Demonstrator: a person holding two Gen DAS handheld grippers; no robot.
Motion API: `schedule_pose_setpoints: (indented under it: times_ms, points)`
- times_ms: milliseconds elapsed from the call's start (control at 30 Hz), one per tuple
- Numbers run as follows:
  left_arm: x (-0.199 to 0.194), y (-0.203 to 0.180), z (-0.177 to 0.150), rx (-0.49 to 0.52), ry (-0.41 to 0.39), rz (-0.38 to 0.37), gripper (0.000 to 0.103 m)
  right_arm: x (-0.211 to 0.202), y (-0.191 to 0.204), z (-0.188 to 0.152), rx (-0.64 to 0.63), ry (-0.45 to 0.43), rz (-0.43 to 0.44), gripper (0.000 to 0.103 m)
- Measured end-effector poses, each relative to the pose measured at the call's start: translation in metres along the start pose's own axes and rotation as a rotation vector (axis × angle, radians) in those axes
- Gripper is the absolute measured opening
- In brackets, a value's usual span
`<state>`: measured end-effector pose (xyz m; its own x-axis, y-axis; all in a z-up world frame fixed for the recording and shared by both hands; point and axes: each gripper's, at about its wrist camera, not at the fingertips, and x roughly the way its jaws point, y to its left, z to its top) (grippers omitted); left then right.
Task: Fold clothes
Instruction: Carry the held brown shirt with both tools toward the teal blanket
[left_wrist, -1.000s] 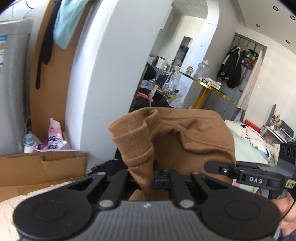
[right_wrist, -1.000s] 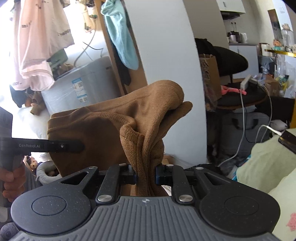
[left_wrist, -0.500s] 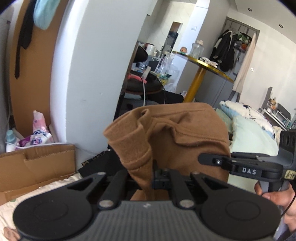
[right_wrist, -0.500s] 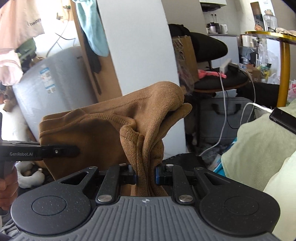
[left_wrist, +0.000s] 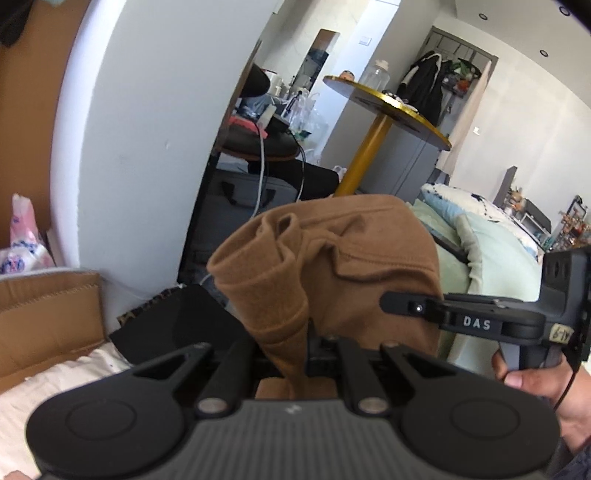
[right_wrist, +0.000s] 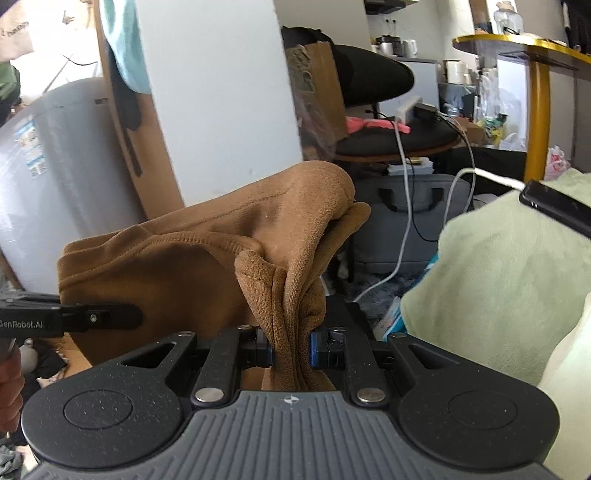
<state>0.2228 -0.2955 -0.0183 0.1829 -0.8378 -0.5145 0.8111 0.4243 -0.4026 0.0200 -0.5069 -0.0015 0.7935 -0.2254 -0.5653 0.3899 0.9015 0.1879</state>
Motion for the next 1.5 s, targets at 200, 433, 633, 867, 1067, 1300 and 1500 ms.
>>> schedule_pose_setpoints:
  times_ms: [200,433,633,867,1067,1300,1500]
  points:
    - [0.030,0.025,-0.018,-0.059,-0.009,-0.050,0.006,0.038,-0.011,-0.013,0.002,0.001,-0.032,0.017]
    - [0.068,0.065,-0.030,-0.109,-0.020,-0.096,0.006,0.085,-0.028,-0.022,0.027,-0.009,-0.061,0.017]
    - [0.100,0.090,-0.034,-0.098,-0.005,-0.090,0.006,0.129,-0.031,-0.025,-0.001,0.033,-0.082,0.017]
    - [0.123,0.113,-0.034,-0.109,-0.002,-0.057,0.006,0.165,-0.043,-0.024,-0.031,0.063,-0.101,0.017]
    - [0.135,0.132,-0.028,-0.138,-0.012,-0.022,0.006,0.193,-0.050,-0.022,-0.039,0.073,-0.097,0.018]
    - [0.151,0.153,-0.021,-0.131,0.001,0.025,0.006,0.228,-0.058,-0.020,-0.023,0.095,-0.094,0.018]
    - [0.166,0.176,-0.018,-0.127,0.013,0.057,0.006,0.259,-0.057,-0.022,-0.033,0.108,-0.103,0.018]
